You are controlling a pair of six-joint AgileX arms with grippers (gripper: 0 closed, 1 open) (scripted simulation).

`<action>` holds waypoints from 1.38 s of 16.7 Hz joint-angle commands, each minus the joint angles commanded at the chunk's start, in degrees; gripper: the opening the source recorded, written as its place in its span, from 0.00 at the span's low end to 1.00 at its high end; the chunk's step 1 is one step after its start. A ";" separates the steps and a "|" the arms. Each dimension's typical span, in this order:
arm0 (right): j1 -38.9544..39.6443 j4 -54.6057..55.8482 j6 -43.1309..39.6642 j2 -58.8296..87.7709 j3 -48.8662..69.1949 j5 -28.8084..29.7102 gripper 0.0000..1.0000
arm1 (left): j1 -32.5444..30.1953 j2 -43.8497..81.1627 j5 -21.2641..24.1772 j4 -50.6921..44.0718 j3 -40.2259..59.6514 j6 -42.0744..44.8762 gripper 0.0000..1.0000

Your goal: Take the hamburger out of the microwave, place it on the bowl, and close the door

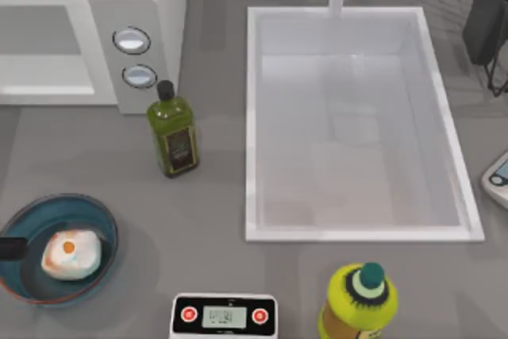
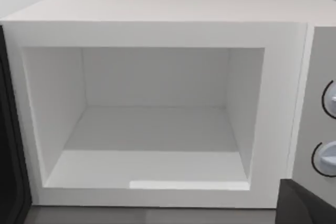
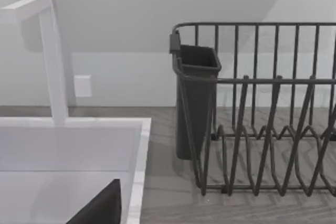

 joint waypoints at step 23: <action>0.00 0.00 0.00 0.00 0.00 0.00 1.00 | -25.88 29.69 -25.78 28.60 1.13 0.43 0.00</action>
